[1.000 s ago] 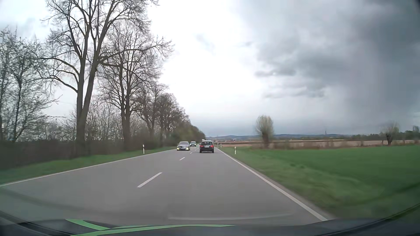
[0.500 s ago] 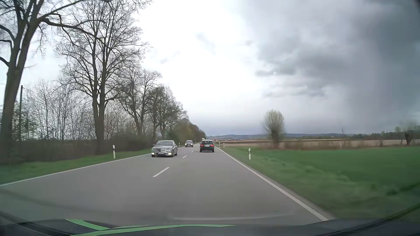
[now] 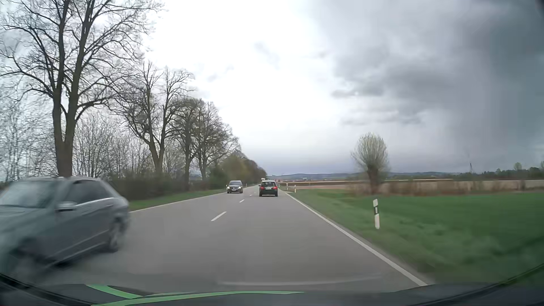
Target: Follow the waypoints while adhering to traffic rules and regulations
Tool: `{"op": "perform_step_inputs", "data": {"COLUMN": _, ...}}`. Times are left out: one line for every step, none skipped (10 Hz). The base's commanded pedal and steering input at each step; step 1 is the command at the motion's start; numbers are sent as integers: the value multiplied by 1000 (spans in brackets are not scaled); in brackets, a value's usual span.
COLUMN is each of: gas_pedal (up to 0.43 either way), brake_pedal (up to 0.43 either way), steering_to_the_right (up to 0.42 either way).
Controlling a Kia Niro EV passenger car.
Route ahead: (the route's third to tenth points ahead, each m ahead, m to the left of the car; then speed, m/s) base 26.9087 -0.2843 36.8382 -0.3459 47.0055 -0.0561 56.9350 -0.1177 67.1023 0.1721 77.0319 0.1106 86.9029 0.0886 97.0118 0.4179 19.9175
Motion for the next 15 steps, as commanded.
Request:
{"op": "perform_step_inputs", "data": {"gas_pedal": 98, "brake_pedal": 0, "steering_to_the_right": -2}}
{"op": "perform_step_inputs", "data": {"gas_pedal": 87, "brake_pedal": 0, "steering_to_the_right": -1}}
{"op": "perform_step_inputs", "data": {"gas_pedal": 87, "brake_pedal": 0, "steering_to_the_right": -1}}
{"op": "perform_step_inputs", "data": {"gas_pedal": 87, "brake_pedal": 0, "steering_to_the_right": -2}}
{"op": "perform_step_inputs", "data": {"gas_pedal": 87, "brake_pedal": 0, "steering_to_the_right": -1}}
{"op": "perform_step_inputs", "data": {"gas_pedal": 87, "brake_pedal": 0, "steering_to_the_right": -1}}
{"op": "perform_step_inputs", "data": {"gas_pedal": 87, "brake_pedal": 0, "steering_to_the_right": -2}}
{"op": "perform_step_inputs", "data": {"gas_pedal": 87, "brake_pedal": 0, "steering_to_the_right": -2}}
{"op": "perform_step_inputs", "data": {"gas_pedal": 87, "brake_pedal": 0, "steering_to_the_right": -1}}
{"op": "perform_step_inputs", "data": {"gas_pedal": 87, "brake_pedal": 0, "steering_to_the_right": -1}}
{"op": "perform_step_inputs", "data": {"gas_pedal": 87, "brake_pedal": 0, "steering_to_the_right": -1}}
{"op": "perform_step_inputs", "data": {"gas_pedal": 87, "brake_pedal": 0, "steering_to_the_right": -1}}
{"op": "perform_step_inputs", "data": {"gas_pedal": 87, "brake_pedal": 0, "steering_to_the_right": -1}}
{"op": "perform_step_inputs", "data": {"gas_pedal": 87, "brake_pedal": 0, "steering_to_the_right": -1}}
{"op": "perform_step_inputs", "data": {"gas_pedal": 87, "brake_pedal": 0, "steering_to_the_right": -1}}
